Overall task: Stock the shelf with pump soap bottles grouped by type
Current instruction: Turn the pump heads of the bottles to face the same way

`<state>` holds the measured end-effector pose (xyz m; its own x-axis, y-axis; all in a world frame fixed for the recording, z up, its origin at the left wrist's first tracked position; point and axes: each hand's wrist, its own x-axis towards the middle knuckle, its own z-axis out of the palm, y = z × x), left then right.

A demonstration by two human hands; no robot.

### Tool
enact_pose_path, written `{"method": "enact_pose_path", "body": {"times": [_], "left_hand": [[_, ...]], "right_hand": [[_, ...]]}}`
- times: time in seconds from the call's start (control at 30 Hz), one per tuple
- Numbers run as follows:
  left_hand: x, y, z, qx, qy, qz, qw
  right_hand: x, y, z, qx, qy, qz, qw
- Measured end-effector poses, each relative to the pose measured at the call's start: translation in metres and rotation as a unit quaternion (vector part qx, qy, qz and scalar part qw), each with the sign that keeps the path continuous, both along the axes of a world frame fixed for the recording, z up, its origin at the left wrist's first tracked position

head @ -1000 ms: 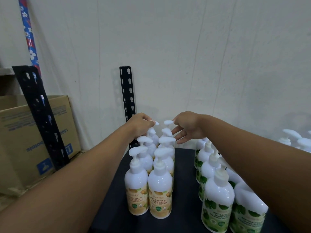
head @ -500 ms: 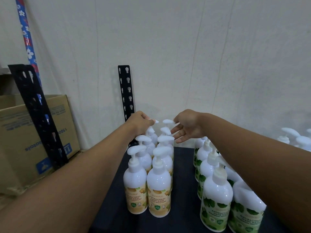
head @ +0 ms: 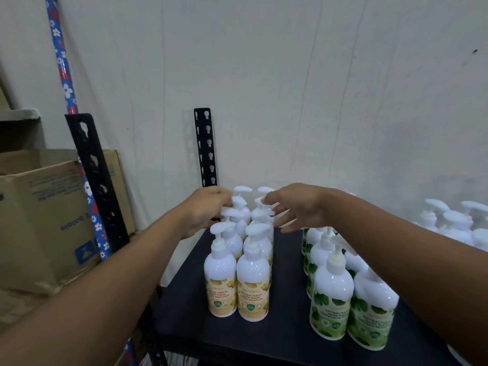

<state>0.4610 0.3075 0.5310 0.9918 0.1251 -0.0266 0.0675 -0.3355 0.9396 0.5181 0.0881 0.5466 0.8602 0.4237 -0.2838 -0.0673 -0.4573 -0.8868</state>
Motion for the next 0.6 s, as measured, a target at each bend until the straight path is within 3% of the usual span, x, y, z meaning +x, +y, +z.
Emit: {"method": "enact_pose_path", "body": {"times": [0.6], "left_hand": [[0.015, -0.008, -0.006, 0.074, -0.031, 0.052, 0.995]], "right_hand": [[-0.007, 0.006, -0.001, 0.044, 0.032, -0.046, 0.997]]}}
